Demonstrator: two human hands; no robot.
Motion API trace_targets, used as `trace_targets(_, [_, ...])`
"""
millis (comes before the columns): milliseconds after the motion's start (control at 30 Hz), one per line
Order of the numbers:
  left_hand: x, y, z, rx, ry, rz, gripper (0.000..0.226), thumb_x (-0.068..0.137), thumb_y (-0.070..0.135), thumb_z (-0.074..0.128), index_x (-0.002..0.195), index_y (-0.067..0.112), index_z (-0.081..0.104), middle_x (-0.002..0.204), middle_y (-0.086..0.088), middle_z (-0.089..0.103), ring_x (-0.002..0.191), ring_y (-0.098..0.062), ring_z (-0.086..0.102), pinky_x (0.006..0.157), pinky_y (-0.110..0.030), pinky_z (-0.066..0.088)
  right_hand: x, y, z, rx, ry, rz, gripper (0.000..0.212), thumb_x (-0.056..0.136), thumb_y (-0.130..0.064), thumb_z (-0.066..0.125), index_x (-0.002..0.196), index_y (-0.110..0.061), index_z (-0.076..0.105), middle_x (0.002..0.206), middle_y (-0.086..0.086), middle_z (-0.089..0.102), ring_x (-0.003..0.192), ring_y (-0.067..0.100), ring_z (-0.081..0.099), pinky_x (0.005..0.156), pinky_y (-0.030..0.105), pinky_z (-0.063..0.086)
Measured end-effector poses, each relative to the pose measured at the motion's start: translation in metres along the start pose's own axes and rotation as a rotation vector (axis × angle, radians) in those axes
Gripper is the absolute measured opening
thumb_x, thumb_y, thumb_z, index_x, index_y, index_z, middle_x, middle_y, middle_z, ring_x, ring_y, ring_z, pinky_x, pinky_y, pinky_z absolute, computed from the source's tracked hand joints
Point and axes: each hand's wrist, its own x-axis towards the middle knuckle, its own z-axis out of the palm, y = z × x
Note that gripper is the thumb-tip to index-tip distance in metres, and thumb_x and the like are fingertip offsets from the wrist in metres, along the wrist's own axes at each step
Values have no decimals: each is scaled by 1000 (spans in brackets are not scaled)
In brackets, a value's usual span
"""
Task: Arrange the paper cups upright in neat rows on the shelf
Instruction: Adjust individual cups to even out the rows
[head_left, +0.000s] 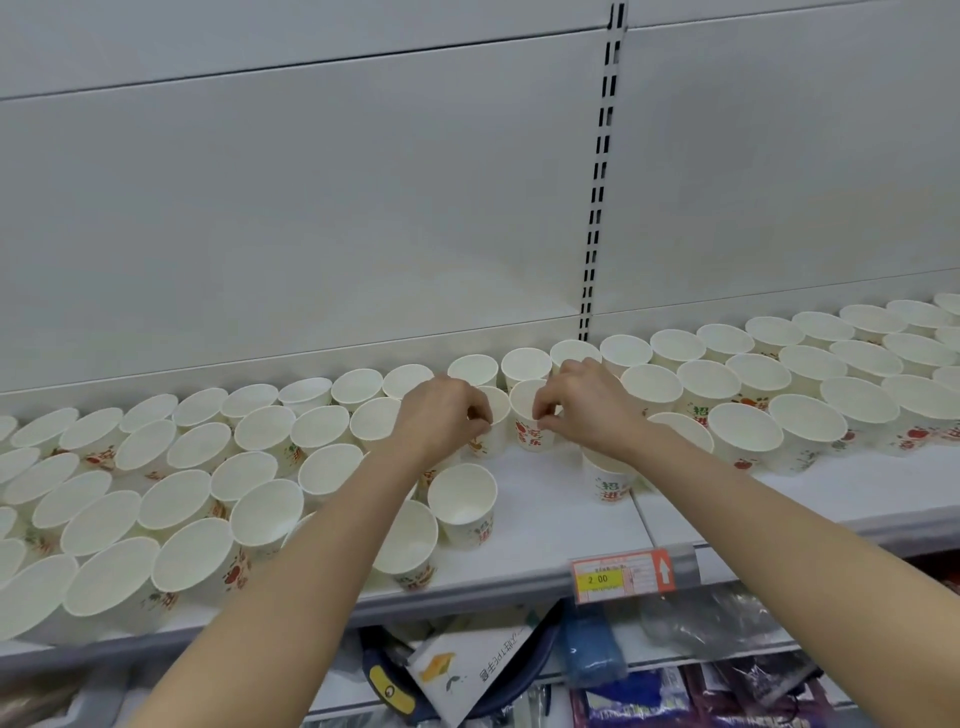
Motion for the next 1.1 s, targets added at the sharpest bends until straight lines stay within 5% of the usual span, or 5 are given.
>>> trace_targets(200, [-8,3,0,-65,34,-28,10,82,28,69,89,30,75,86,11,72,84,-12,63,71,-34,53,-2,-3,1,-23,42,7,11,82,-28,67,91,-26,72,87,-7,69,92,19,52,78,31,30])
trace_targets(400, [-54,-10,-21,-213,213,-160,8,83,29,71,86,34,75,86,15,71,80,-7,61,69,-30,50,-40,-32,0,259,349,26,7,74,-16,78,75,-21,73,70,-7,69,72,21,54,66,32,41])
trace_targets(600, [-154,1,-12,-299,417,-278,3,83,31,74,83,34,75,80,19,68,75,-3,59,67,-31,51,-94,-83,31,449,448,-32,10,75,-22,76,85,-19,75,81,-7,70,81,18,57,68,31,48])
trace_targets(833, [-193,10,17,-72,351,-259,28,76,47,78,100,36,70,95,18,65,90,-9,51,66,-25,35,-89,-108,49,306,375,-121,30,67,-17,83,95,-17,72,94,-4,69,86,24,53,72,32,46])
trace_targets(1100, [-177,6,15,-73,265,-197,6,85,39,69,89,36,71,87,16,64,88,-8,56,64,-26,42,-87,-107,40,188,330,-70,12,67,-13,82,75,-17,73,72,-6,68,76,26,53,66,36,44])
